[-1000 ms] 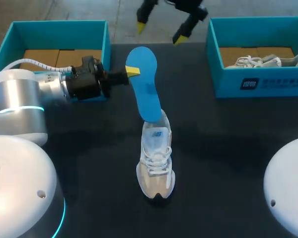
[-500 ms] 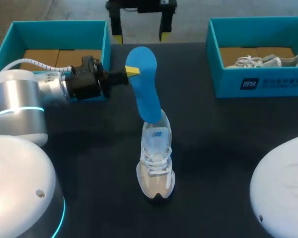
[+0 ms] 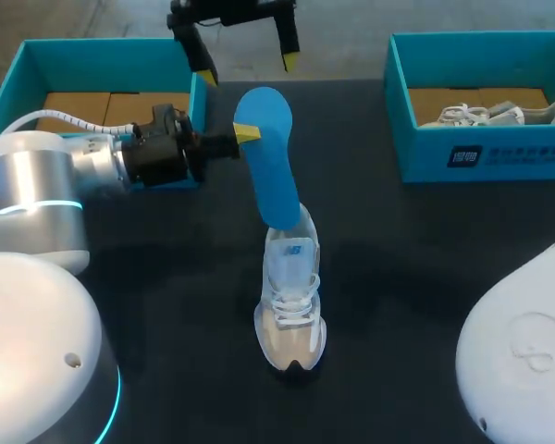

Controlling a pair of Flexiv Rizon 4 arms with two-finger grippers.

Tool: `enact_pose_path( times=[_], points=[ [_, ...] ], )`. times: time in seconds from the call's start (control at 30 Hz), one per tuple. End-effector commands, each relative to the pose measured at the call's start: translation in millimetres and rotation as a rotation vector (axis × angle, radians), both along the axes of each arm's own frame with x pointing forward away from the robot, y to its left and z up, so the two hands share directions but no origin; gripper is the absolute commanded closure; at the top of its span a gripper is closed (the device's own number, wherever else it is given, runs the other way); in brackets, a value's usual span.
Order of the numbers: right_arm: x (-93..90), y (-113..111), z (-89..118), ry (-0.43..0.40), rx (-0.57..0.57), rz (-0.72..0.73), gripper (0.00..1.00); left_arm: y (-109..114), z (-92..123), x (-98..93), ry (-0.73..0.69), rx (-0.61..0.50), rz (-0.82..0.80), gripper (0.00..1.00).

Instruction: Take the shoe out of the shoebox, open the shoe tongue, remove and reinsert the insole, then place the shoe into the shoebox

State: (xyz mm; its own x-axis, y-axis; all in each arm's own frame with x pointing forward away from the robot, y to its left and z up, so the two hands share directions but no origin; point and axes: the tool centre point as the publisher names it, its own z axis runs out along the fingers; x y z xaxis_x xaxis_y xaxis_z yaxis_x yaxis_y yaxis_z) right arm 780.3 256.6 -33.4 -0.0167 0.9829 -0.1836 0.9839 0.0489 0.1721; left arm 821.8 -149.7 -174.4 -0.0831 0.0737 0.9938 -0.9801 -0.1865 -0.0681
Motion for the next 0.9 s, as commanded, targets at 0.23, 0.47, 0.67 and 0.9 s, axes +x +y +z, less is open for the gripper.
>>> enact_pose_path(
  times=[0.23, 0.47, 0.67, 0.9],
  points=[
    [-4.0, -37, 0, -0.014, 0.26, -0.023, 0.0, 0, 0, -0.6, 0.0, 0.002, -0.001, 1.0],
    [-5.0, -62, -2, 0.004, 0.453, -0.075, 0.0, 0, 0, -0.6, 0.0, 0.002, -0.001, 1.0],
    [-6.1, -80, -5, 0.007, 0.584, -0.122, 0.0, 0, 0, -0.6, 0.0, 0.002, -0.001, 1.0],
    [-7.1, -94, -8, 0.018, 0.749, -0.137, 0.0, 0, 0, -0.6, 0.0, 0.002, -0.001, 1.0]
  ],
)
